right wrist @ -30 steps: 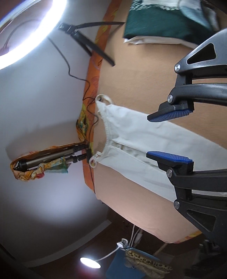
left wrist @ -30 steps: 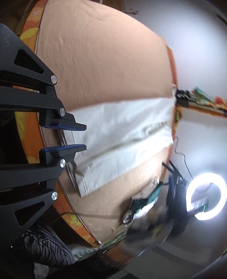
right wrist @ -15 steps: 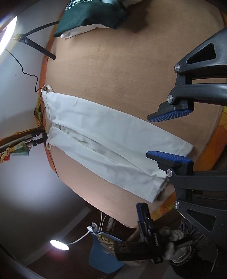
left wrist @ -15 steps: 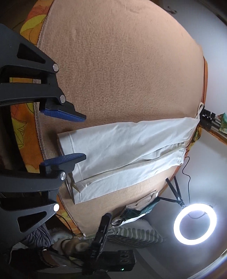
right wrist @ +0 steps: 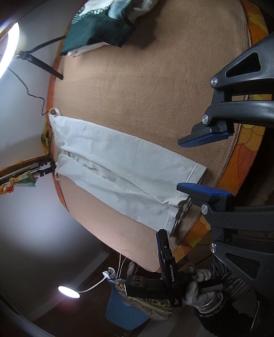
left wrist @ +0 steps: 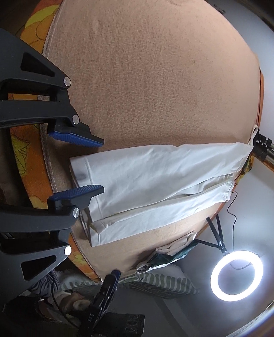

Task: Fold small clothes
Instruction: 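Open both grippers and release the narrow folded strip, then close both grippers on the hem of the folded strip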

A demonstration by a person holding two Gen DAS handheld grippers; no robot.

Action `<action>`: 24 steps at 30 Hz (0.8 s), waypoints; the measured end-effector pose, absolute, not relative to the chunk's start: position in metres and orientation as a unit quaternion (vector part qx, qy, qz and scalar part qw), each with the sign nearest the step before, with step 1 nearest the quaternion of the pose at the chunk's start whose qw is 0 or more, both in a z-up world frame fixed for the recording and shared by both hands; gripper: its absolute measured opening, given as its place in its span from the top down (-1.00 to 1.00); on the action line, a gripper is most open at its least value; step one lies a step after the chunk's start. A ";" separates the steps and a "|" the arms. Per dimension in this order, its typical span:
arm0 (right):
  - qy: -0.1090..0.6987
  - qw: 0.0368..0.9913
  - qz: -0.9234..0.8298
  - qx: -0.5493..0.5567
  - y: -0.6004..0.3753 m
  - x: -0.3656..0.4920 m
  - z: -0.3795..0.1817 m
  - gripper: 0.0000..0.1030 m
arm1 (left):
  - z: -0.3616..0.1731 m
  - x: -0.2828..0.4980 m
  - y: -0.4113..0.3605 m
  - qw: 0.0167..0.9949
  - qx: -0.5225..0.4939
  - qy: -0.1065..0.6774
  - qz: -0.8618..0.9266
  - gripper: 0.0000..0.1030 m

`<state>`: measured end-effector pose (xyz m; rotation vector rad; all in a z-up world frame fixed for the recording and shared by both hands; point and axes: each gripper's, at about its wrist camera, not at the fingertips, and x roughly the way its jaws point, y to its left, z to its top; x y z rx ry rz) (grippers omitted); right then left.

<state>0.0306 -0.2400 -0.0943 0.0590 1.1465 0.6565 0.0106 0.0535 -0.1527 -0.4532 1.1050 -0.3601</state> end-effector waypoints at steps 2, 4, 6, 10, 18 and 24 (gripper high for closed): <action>0.543 0.782 0.304 0.034 -0.238 0.034 -0.111 0.28 | -0.152 0.009 0.051 0.815 -0.204 0.515 -0.170 0.35; 0.555 0.772 0.306 0.045 -0.236 0.036 -0.125 0.30 | -0.153 0.009 0.050 0.815 -0.203 0.514 -0.173 0.37; 0.564 0.762 0.312 0.056 -0.233 0.038 -0.139 0.31 | -0.153 0.010 0.050 0.815 -0.207 0.512 -0.174 0.46; 0.571 0.751 0.327 0.056 -0.226 0.034 -0.152 0.38 | -0.153 0.010 0.048 0.819 -0.200 0.507 -0.180 0.81; 0.563 0.754 0.334 0.050 -0.223 0.031 -0.154 0.95 | -0.143 0.006 0.052 0.830 -0.208 0.484 -0.186 0.93; 0.563 0.749 0.342 0.072 -0.230 0.031 -0.156 0.94 | -0.159 0.004 0.056 0.816 -0.230 0.497 -0.187 0.94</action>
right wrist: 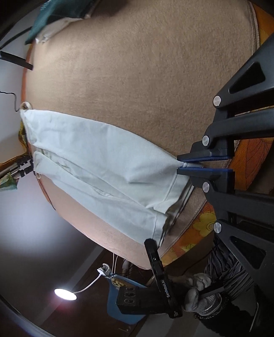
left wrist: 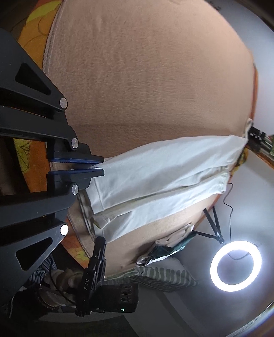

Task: Fold small clothes
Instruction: 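Close both grippers on the hem of the folded strip, then lift the hem and fold it up toward the straps with both grippers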

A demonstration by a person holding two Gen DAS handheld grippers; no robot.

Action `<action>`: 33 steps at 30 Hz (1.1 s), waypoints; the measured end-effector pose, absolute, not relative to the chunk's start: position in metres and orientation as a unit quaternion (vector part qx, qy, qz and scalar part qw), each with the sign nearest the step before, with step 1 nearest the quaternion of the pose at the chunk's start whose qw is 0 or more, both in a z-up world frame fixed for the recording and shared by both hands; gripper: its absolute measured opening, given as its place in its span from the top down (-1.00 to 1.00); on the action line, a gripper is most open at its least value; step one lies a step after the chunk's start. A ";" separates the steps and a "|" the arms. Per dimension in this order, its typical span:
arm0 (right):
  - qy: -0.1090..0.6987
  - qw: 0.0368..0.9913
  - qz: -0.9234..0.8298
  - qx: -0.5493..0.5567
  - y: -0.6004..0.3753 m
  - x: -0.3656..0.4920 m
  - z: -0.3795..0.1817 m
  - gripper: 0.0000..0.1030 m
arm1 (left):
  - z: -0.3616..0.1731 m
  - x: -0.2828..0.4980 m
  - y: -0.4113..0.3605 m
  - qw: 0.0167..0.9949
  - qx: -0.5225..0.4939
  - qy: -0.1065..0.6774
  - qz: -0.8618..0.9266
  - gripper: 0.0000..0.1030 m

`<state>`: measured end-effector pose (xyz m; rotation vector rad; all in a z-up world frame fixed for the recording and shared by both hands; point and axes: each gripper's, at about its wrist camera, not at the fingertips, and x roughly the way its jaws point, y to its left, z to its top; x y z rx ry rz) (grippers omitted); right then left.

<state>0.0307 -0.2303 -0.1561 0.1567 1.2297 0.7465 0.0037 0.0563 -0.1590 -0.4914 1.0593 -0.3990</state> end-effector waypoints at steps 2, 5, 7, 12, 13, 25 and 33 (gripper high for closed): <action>0.569 0.738 0.350 0.093 -0.231 0.033 -0.162 0.85 | -0.162 0.005 0.060 0.806 -0.251 0.500 -0.192 0.94; 0.571 0.725 0.362 0.128 -0.237 0.039 -0.164 0.43 | -0.161 0.006 0.066 0.801 -0.267 0.502 -0.188 0.89; 0.568 0.725 0.366 0.138 -0.240 0.039 -0.163 0.38 | -0.162 0.004 0.067 0.797 -0.272 0.506 -0.185 0.84; 0.568 0.718 0.376 0.146 -0.239 0.037 -0.167 0.48 | -0.166 -0.003 0.065 0.793 -0.268 0.511 -0.194 0.84; 0.566 0.720 0.374 0.143 -0.240 0.036 -0.168 0.53 | -0.166 -0.004 0.064 0.795 -0.266 0.509 -0.197 0.84; 0.547 0.697 0.390 0.251 -0.253 0.053 -0.166 0.94 | -0.145 0.013 0.068 0.788 -0.320 0.474 -0.229 0.92; 0.521 0.718 0.379 0.263 -0.251 0.076 -0.140 0.95 | -0.129 0.037 0.076 0.799 -0.329 0.451 -0.223 0.92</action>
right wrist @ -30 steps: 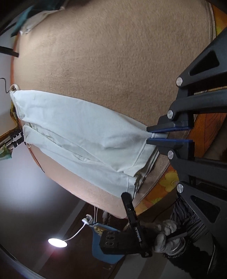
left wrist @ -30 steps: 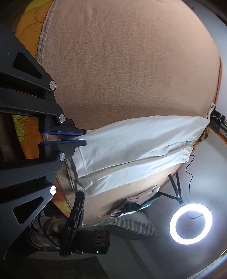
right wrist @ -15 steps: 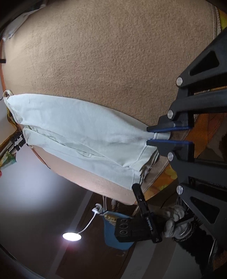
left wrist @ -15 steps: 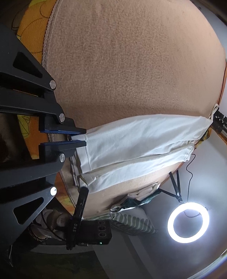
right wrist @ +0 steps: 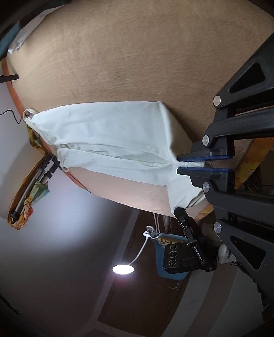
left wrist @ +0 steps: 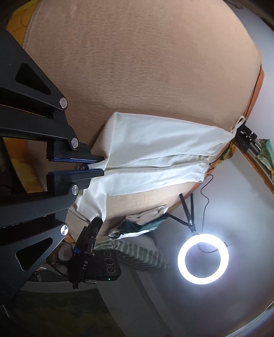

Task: Fold small clothes
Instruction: 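Lift the hem and fold it up toward the straps with both grippers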

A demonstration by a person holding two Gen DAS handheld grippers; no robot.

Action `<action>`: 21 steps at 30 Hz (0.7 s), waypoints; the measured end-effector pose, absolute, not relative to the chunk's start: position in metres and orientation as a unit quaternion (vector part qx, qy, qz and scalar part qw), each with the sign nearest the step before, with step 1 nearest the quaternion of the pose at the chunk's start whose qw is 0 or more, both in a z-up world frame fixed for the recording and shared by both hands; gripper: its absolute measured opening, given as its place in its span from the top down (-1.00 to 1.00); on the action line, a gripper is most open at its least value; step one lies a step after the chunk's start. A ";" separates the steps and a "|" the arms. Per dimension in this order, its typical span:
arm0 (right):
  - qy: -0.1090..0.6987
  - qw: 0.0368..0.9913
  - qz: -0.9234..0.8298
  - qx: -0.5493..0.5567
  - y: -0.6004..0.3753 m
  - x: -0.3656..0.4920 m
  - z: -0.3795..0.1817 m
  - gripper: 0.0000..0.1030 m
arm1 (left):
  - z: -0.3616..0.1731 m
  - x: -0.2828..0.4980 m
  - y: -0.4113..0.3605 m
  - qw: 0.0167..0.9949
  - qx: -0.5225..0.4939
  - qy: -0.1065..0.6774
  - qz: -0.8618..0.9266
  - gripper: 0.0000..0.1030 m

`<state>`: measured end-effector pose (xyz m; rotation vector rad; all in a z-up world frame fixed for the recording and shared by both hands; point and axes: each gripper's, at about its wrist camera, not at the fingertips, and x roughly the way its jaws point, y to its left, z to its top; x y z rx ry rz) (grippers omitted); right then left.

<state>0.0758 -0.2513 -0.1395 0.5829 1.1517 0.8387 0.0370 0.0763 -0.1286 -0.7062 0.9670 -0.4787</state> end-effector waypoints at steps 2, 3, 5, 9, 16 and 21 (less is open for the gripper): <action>0.518 0.726 0.370 0.261 -0.251 0.085 -0.136 0.94 | -0.125 0.045 0.078 0.805 -0.327 0.446 -0.217 0.92; 0.517 0.729 0.365 0.261 -0.251 0.091 -0.134 0.95 | -0.123 0.050 0.078 0.807 -0.323 0.445 -0.214 0.92; 0.513 0.735 0.355 0.265 -0.252 0.103 -0.132 0.95 | -0.121 0.059 0.080 0.811 -0.320 0.443 -0.208 0.92; 0.503 0.752 0.336 0.260 -0.251 0.123 -0.132 0.95 | -0.120 0.082 0.083 0.823 -0.308 0.438 -0.189 0.92; 0.502 0.765 0.322 0.242 -0.236 0.147 -0.134 0.95 | -0.132 0.115 0.079 0.830 -0.291 0.446 -0.165 0.92; 0.510 0.767 0.304 0.242 -0.234 0.164 -0.144 0.95 | -0.138 0.124 0.079 0.829 -0.290 0.453 -0.151 0.92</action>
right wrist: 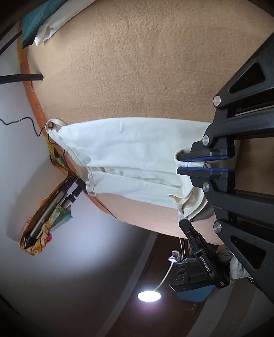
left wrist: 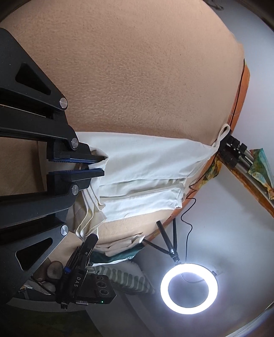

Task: Fold small clothes
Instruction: 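Lift the hem and fold it up toward the straps with both grippers, then open both grippers and lift them off the folded hem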

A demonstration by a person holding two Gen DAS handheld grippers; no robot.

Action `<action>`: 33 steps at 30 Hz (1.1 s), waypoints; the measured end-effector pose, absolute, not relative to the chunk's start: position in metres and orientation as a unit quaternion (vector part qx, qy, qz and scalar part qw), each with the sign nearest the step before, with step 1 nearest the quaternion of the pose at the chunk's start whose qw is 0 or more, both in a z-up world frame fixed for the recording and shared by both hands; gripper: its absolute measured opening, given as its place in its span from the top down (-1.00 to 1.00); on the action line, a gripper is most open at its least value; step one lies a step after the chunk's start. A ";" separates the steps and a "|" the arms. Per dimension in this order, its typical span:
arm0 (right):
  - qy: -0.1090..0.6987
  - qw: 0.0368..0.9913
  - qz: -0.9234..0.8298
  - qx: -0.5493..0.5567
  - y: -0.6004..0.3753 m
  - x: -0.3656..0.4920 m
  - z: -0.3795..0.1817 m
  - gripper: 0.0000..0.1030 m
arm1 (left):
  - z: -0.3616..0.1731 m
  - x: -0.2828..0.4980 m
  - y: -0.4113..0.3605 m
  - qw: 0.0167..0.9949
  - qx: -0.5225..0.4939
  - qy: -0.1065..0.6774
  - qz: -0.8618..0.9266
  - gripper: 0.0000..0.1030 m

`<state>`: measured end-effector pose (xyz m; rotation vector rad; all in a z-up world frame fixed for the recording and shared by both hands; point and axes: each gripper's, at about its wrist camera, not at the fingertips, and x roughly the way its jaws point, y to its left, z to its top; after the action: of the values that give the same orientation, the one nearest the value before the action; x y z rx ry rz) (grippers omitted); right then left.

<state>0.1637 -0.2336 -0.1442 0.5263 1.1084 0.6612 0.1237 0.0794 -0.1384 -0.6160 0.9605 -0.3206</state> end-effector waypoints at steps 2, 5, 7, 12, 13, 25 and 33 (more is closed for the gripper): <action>0.517 0.764 0.296 0.247 -0.233 0.170 -0.151 0.95 | -0.142 0.128 0.081 0.829 -0.291 0.454 -0.147 0.92; 0.521 0.765 0.288 0.245 -0.232 0.177 -0.157 0.94 | -0.145 0.132 0.083 0.829 -0.293 0.454 -0.141 0.92; 0.520 0.768 0.285 0.243 -0.231 0.180 -0.157 0.94 | -0.146 0.135 0.082 0.830 -0.292 0.454 -0.143 0.92; 0.498 0.783 0.298 0.225 -0.231 0.178 -0.144 0.63 | -0.132 0.137 0.080 0.846 -0.265 0.443 -0.134 0.64; 0.493 0.786 0.300 0.221 -0.232 0.177 -0.141 0.55 | -0.128 0.135 0.081 0.849 -0.262 0.439 -0.134 0.64; 0.472 0.806 0.355 0.048 -0.187 0.125 -0.131 0.49 | -0.119 0.106 0.044 0.866 -0.157 0.431 -0.198 0.63; 0.497 0.812 0.304 -0.043 -0.176 0.114 -0.152 0.65 | -0.131 0.104 0.010 0.868 -0.081 0.435 -0.223 0.63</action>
<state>0.1144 -0.1756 -0.1520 -0.0915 1.0605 0.6501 0.1044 0.0100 -0.1308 -0.1704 0.9104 -0.4677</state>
